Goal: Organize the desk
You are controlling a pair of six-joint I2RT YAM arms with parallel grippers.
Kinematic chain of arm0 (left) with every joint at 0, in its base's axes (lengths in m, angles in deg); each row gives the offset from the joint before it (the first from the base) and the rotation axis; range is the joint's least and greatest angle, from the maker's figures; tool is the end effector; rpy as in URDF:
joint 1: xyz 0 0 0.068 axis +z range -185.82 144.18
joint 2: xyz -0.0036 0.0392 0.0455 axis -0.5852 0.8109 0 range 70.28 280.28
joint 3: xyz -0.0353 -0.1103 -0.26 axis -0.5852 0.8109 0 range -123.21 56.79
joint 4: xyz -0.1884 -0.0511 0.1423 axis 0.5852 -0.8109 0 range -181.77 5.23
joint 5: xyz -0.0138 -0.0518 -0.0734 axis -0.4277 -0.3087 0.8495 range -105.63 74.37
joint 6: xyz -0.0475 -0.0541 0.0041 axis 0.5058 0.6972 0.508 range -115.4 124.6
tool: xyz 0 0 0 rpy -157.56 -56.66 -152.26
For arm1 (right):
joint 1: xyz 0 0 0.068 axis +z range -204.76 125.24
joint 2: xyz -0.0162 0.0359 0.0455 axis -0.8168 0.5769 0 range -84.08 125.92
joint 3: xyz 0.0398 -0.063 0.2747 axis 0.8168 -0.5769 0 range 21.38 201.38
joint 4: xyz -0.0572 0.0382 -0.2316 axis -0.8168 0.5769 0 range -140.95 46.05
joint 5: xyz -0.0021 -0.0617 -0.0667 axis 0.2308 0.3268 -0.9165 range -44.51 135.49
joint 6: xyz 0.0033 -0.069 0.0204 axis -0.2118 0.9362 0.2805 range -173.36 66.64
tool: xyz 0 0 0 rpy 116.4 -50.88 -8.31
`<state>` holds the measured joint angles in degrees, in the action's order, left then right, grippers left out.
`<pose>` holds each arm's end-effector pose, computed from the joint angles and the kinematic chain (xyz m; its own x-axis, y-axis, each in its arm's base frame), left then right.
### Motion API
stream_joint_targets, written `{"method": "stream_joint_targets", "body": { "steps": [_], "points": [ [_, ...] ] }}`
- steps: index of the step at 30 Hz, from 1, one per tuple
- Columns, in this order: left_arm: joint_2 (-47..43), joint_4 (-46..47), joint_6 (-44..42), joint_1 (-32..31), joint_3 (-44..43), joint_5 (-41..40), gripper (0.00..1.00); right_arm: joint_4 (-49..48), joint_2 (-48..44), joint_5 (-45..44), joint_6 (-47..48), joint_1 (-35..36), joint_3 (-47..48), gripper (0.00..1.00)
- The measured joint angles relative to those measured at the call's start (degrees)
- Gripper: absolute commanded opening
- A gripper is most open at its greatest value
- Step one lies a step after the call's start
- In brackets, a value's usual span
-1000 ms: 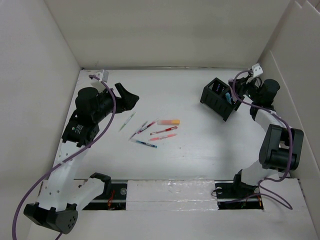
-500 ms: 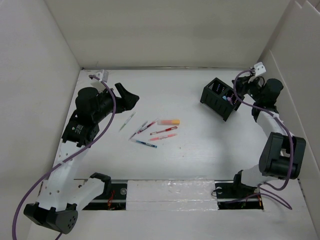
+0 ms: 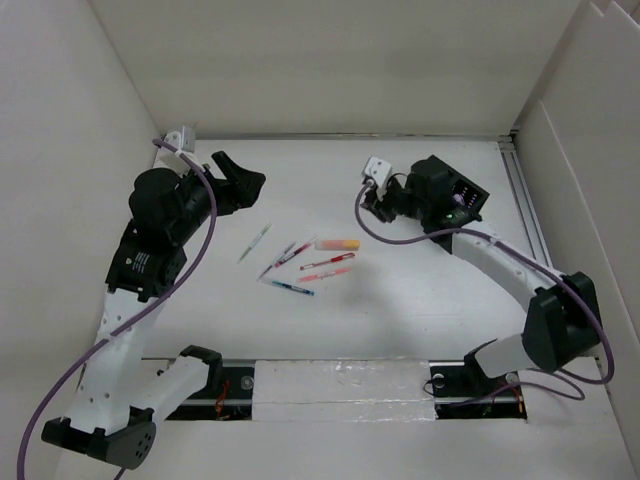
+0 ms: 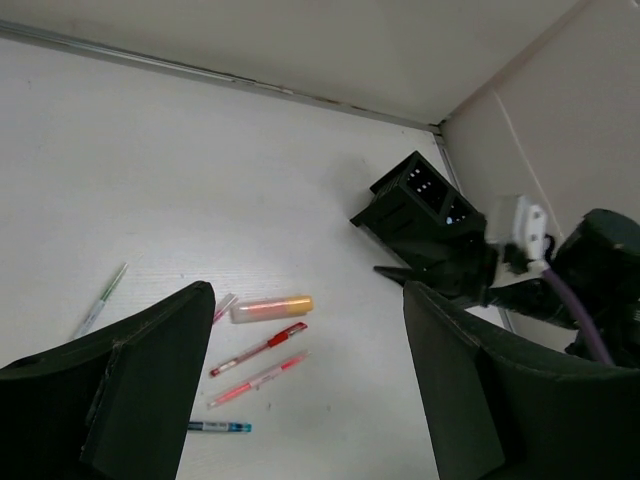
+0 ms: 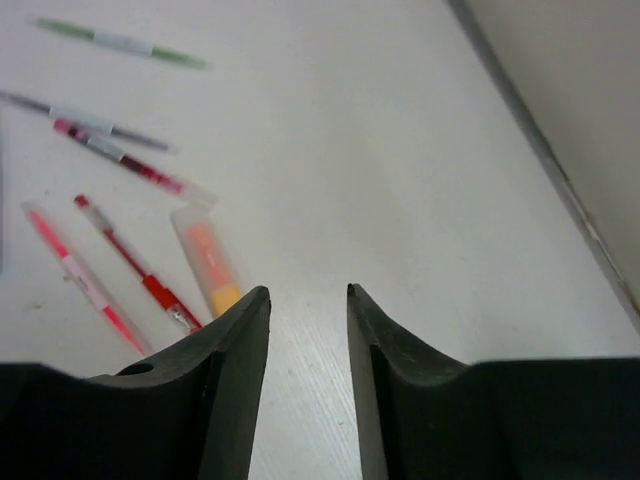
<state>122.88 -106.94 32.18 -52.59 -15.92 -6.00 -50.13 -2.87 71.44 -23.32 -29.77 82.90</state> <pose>0.1641 -0.0599 0.4613 -0.2364 -0.4055 -0.8830 0.3781 0.7987 -0.4680 0.2863 0.1622 0.3228 0.1012 -0.4495 -0.8875 -0.8095 0.4814 -0.3362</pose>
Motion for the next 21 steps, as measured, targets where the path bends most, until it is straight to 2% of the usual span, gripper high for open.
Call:
{"method": "stream_joint_targets", "body": {
  "steps": [2, 5, 13, 21],
  "points": [
    [-0.4, 0.0, 0.0, 0.0, 0.0, 0.0, 0.72, 1.6, 2.8, -1.1, 1.1, 3.0, 0.1, 0.55],
    [-1.0, 0.0, 0.0, 0.0, 0.4, 0.0, 0.72, 5.6, 8.7, -2.8, 2.6, 6.4, 1.8, 0.6],
    [-2.3, 0.1, 0.0, 0.0, 2.8, 0.0, 0.72, 12.3, 23.3, -5.8, 5.7, 12.8, 10.7, 0.6],
    [-2.6, 0.3, 0.0, 0.0, 3.7, -0.1, 0.72, 14.8, 32.1, -6.4, 7.3, 13.8, 18.9, 0.59]
  ]
}}
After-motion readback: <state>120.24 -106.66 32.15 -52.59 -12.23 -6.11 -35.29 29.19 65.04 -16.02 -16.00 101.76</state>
